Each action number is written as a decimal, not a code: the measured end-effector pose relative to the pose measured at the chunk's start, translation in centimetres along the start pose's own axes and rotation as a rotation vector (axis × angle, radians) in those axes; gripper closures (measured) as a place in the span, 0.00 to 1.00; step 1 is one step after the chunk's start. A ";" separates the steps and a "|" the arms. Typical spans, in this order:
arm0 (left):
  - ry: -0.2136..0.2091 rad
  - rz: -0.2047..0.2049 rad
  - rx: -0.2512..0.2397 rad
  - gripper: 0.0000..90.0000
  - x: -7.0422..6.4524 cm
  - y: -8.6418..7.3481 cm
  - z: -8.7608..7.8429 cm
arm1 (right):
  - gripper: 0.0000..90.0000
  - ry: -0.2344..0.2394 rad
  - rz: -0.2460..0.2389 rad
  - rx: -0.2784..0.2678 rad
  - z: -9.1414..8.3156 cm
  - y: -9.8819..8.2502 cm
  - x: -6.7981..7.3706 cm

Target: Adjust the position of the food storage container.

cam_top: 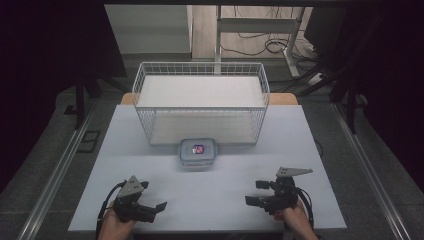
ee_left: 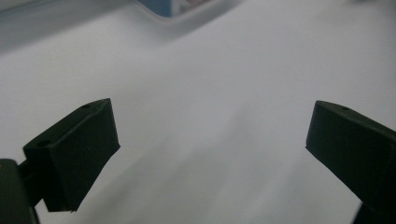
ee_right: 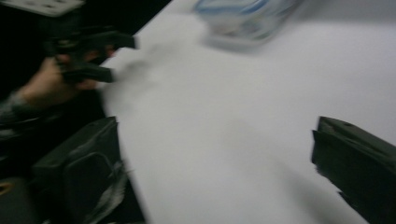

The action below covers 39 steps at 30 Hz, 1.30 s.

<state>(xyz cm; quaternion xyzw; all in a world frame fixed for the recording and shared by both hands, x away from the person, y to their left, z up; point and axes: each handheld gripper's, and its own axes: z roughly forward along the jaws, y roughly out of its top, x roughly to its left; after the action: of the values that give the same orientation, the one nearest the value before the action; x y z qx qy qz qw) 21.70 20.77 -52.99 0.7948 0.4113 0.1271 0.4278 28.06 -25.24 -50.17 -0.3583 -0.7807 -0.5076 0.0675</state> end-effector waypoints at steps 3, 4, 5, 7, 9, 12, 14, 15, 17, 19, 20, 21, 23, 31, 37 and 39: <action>0.009 -0.015 0.020 0.02 0.7 -0.3 0.3 | 0.01 -0.141 -0.081 -0.010 0.2 0.1 0.0; 0.009 -0.015 0.020 0.02 0.7 -0.3 0.3 | 0.01 -0.141 -0.081 -0.010 0.2 0.1 0.0; 0.015 -0.017 0.030 0.02 0.8 -0.4 0.4 | 0.01 -0.168 -0.094 -0.006 0.4 0.0 -0.1; 0.018 -0.021 0.032 0.02 1.0 -0.4 0.3 | 0.01 -0.201 -0.126 0.014 0.9 -0.2 0.0; 0.016 -0.021 0.029 0.02 1.0 -0.4 0.3 | 0.00 -0.205 -0.142 0.022 1.0 -0.2 0.1; 0.016 -0.018 0.031 0.02 1.0 -0.4 0.4 | 0.00 -0.216 -0.175 0.031 1.4 -0.2 0.7; 0.016 -0.016 0.036 0.02 1.0 -0.4 0.5 | 0.00 -0.223 -0.173 0.032 1.5 -0.2 0.7; 0.015 -0.016 0.036 0.02 1.0 -0.4 0.5 | 0.00 -0.227 -0.169 0.032 1.6 -0.2 0.7; 0.014 -0.016 0.037 0.02 1.0 -0.4 0.6 | 0.00 -0.246 -0.134 0.011 1.7 -0.2 0.6; 0.013 -0.020 0.033 0.02 1.1 -0.3 0.6 | 0.00 -0.252 -0.106 0.002 1.8 -0.2 0.4; 0.013 -0.020 0.033 0.02 1.1 -0.3 0.6 | 0.00 -0.252 -0.106 0.002 1.8 -0.2 0.4; 0.011 -0.024 0.031 0.02 1.1 -0.2 0.6 | 0.00 -0.245 -0.097 0.012 1.8 -0.1 0.3; 0.013 -0.026 0.029 0.02 1.2 -0.1 0.6 | 0.00 -0.253 -0.090 0.012 1.9 0.0 0.4; 0.003 -0.046 0.026 0.01 1.8 1.1 0.8 | 0.00 -0.281 -0.110 0.044 2.8 1.1 0.5; 0.023 -0.036 0.007 0.07 2.8 2.5 1.5 | 0.05 -0.308 -0.144 0.076 4.1 2.7 0.3; 0.026 -0.039 0.006 0.08 3.0 2.7 1.7 | 0.08 -0.311 -0.145 0.076 4.3 2.8 0.3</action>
<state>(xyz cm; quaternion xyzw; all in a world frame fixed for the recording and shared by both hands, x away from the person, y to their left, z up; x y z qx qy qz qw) 26.01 21.26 -52.37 0.7862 0.4324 0.1278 0.4225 30.72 -20.89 -49.97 -0.3725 -0.8242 -0.4195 -0.0773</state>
